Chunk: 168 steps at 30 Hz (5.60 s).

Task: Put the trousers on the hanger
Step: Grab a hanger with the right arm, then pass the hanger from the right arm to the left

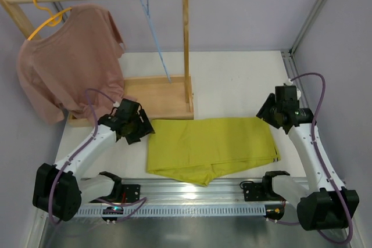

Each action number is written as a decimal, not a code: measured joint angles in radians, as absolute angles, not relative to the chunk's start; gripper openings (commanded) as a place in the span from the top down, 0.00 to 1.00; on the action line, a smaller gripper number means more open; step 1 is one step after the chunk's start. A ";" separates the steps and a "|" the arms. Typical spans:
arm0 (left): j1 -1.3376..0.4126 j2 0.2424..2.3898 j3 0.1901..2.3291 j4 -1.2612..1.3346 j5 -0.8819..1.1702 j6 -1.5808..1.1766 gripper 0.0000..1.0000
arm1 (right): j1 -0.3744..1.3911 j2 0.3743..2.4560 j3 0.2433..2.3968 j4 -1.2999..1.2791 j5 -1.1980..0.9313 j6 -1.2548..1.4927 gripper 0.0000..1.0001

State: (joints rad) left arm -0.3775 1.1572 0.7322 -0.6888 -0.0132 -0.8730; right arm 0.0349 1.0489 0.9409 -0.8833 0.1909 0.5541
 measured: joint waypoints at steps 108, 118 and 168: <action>-0.364 0.715 0.663 -0.604 0.314 -0.860 0.03 | 0.987 1.720 2.062 -0.423 0.574 0.097 0.96; -0.364 0.738 0.656 -0.576 0.315 -0.866 0.02 | 1.026 1.511 1.766 -0.406 0.578 0.099 0.96; -0.653 1.172 0.884 -0.100 0.333 -1.047 0.08 | 1.269 0.792 0.677 -0.522 0.638 0.697 0.96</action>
State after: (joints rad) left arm -0.6525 1.1717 0.8845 -0.0998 0.3332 -1.0466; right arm 1.2694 0.7921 0.6769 -0.5217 0.6376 0.6971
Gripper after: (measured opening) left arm 0.917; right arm 0.046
